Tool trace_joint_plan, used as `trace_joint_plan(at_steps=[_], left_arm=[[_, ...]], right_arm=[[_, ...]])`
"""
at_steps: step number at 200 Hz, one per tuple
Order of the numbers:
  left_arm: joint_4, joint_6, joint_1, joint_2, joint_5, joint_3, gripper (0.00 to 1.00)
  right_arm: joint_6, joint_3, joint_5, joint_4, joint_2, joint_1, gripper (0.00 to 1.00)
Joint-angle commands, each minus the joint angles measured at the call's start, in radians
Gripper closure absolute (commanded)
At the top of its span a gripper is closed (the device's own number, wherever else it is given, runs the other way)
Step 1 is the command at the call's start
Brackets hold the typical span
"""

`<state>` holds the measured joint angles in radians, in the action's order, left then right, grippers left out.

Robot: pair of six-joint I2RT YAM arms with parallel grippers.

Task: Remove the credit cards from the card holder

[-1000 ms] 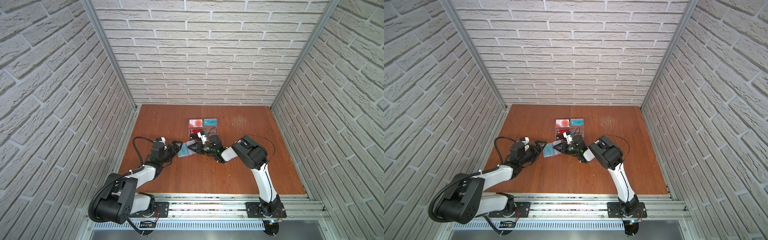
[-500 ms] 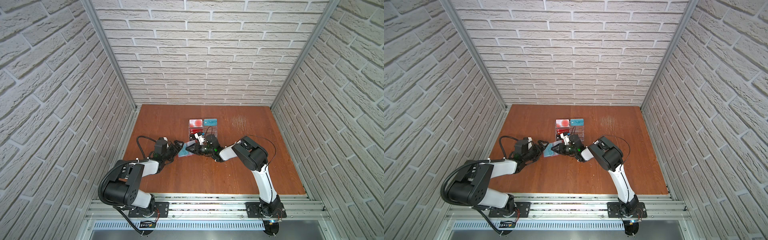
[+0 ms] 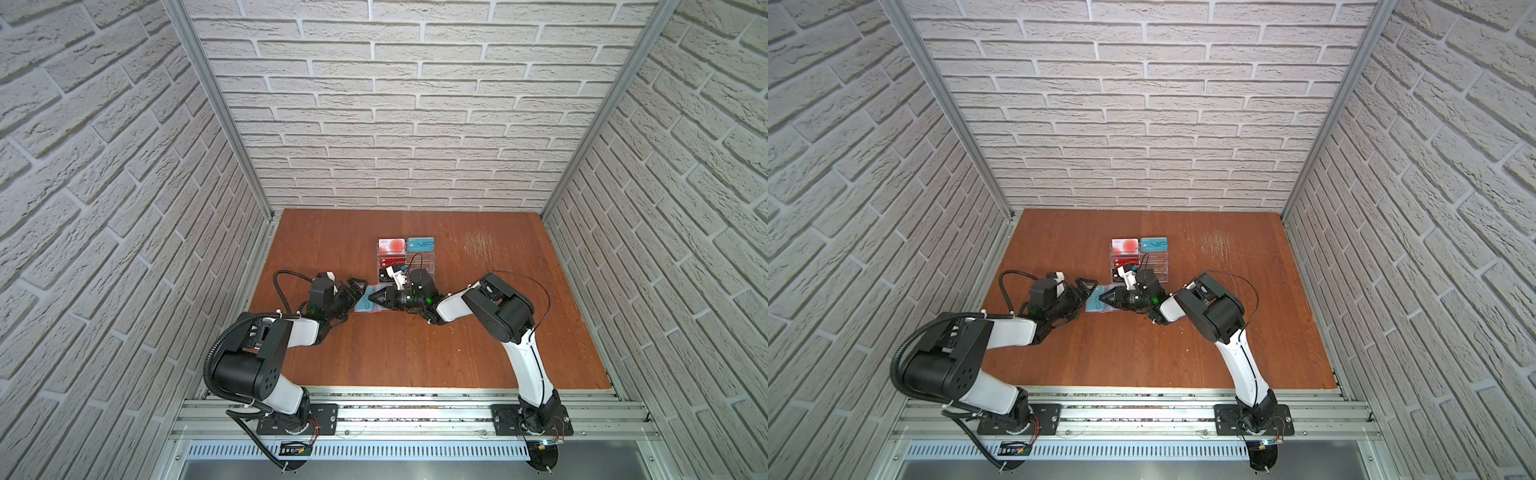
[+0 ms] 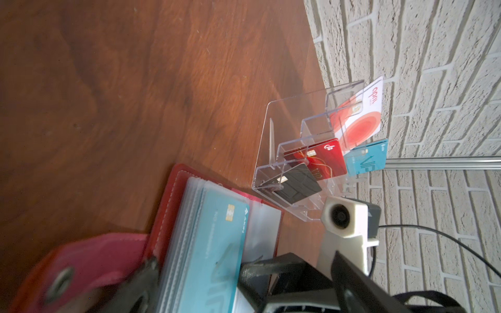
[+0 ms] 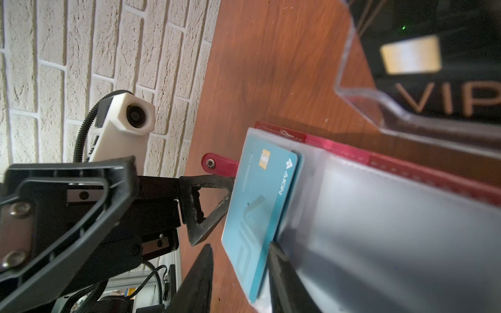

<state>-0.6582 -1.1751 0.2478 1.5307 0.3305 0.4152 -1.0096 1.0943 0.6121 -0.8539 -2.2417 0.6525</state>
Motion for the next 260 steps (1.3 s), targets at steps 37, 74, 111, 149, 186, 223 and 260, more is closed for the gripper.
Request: trace_joint_plan(at_steps=[37, 74, 111, 149, 186, 223, 260], left_arm=[[-0.041, -0.004, -0.004, 0.031, 0.009, -0.007, 0.02], [-0.062, -0.012, -0.004, 0.049, 0.014, -0.009, 0.02], [-0.062, -0.010, -0.004, 0.049, 0.012, -0.012, 0.02], [-0.068, -0.014, -0.004, 0.057, 0.012, -0.013, 0.02], [-0.079, -0.018, -0.004, 0.064, 0.012, -0.012, 0.02], [-0.087, -0.024, -0.004, 0.068, 0.016, -0.012, 0.02], [-0.082, -0.021, -0.004, 0.062, 0.014, -0.013, 0.02]], right_arm=[[-0.027, 0.035, 0.014, -0.075, -0.038, 0.021, 0.65], [-0.067, 0.050, 0.005, -0.134, -0.061, 0.033, 0.65], [-0.137, 0.033, -0.021, -0.277, -0.078, 0.037, 0.65], [-0.123, 0.050, -0.025, -0.263, -0.078, 0.052, 0.65], [-0.076, 0.068, -0.020, -0.184, -0.076, 0.071, 0.65], [-0.027, 0.100, -0.034, -0.067, -0.080, 0.088, 0.67], [0.028, 0.118, -0.043, 0.029, -0.065, 0.104, 0.67]])
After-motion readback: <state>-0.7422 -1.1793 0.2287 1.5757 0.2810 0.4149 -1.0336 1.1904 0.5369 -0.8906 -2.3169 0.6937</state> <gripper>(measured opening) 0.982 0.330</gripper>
